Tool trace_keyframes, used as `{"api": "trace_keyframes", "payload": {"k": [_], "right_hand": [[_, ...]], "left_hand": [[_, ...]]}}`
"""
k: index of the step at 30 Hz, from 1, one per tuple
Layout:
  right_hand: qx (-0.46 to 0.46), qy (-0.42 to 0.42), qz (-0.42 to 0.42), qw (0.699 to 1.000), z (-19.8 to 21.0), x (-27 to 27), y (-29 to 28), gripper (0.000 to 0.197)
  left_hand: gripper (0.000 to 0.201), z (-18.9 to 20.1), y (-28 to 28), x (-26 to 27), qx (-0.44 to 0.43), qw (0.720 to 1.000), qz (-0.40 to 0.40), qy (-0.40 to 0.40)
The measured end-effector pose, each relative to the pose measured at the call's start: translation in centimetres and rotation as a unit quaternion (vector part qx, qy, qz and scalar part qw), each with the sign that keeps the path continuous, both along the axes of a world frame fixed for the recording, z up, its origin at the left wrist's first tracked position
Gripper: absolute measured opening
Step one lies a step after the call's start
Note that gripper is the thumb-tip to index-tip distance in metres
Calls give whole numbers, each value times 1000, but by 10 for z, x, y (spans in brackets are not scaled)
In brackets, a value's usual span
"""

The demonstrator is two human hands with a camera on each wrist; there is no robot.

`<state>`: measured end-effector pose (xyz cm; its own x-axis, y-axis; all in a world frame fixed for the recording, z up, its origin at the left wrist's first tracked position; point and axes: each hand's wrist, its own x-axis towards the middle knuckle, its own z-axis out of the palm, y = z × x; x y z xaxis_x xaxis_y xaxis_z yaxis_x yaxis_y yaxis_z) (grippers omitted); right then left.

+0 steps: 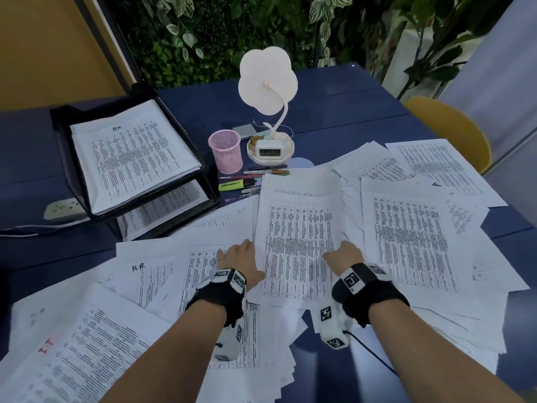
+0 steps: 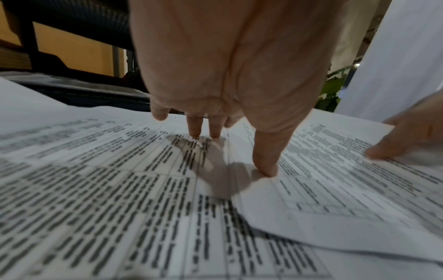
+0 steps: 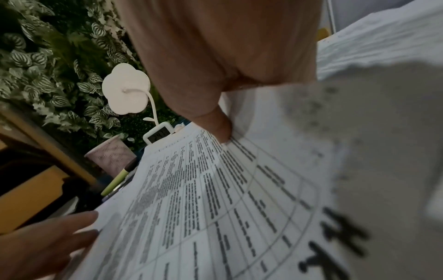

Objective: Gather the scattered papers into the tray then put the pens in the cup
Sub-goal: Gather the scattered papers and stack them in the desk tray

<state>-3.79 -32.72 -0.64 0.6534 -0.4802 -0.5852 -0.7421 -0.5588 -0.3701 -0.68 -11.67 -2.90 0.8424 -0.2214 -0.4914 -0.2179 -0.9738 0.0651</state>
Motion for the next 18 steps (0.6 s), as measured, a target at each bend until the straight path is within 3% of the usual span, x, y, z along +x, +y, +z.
{"api": "trace_keyframes", "payload": {"k": [3, 9, 15, 18], "right_hand": [[-99, 23, 42, 994, 2, -1, 7, 47], [-20, -80, 35, 996, 26, -4, 3, 46], [-80, -154, 74, 982, 82, 8, -4, 40], [-116, -181, 75, 974, 104, 10, -8, 33]], "left_hand": [[87, 0, 0, -6, -22, 999, 26, 6], [88, -6, 8, -13, -44, 996, 34, 65], [65, 11, 12, -7, -141, 988, 52, 46], [64, 20, 15, -8, -112, 991, 42, 63]]}}
